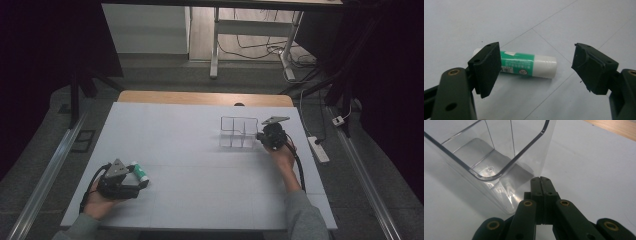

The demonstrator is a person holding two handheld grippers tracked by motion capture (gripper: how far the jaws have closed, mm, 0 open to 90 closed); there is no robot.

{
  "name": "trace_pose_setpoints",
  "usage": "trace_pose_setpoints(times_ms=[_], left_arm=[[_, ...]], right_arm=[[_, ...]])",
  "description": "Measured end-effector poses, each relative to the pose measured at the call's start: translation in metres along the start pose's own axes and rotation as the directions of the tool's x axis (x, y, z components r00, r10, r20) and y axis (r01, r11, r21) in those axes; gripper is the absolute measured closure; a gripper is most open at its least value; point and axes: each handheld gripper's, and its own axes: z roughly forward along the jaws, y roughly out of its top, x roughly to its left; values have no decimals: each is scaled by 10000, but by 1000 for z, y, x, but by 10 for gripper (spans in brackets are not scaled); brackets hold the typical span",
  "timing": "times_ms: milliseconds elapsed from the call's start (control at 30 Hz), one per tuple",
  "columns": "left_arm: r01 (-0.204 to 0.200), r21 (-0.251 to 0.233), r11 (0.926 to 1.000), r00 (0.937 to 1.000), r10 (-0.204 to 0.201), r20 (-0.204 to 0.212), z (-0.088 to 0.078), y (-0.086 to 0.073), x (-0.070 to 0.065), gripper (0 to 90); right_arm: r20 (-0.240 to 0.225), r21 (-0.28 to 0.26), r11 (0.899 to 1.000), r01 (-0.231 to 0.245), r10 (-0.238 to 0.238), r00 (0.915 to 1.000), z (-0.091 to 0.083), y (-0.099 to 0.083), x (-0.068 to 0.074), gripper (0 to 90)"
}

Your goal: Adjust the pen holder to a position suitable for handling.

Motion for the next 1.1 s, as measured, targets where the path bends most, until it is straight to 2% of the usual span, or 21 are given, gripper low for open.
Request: trace_pose_setpoints(times_ms=[133, 500, 967, 1100], left_arm=[[-14, -6, 10000, 10000, 14, 1, 0, 0, 0, 230], [-15, 14, 10000, 10000, 15, 14, 0, 0, 0, 230], [-31, 21, 10000, 10000, 31, 13, 0, 0, 0, 230], [-52, 30, 10000, 10000, 52, 23, 0, 0, 0, 230]], right_arm=[[-69, -20, 9996, 292, -292, 9995, 4, 4, 8, 889], [-189, -180, 9997, 168, -171, 9997, 12, 13, 19, 889], [-435, -292, 9981, 551, -563, 9975, 19, 23, 37, 889], [-542, -328, 9982, 503, -520, 9972, 21, 25, 40, 889]])
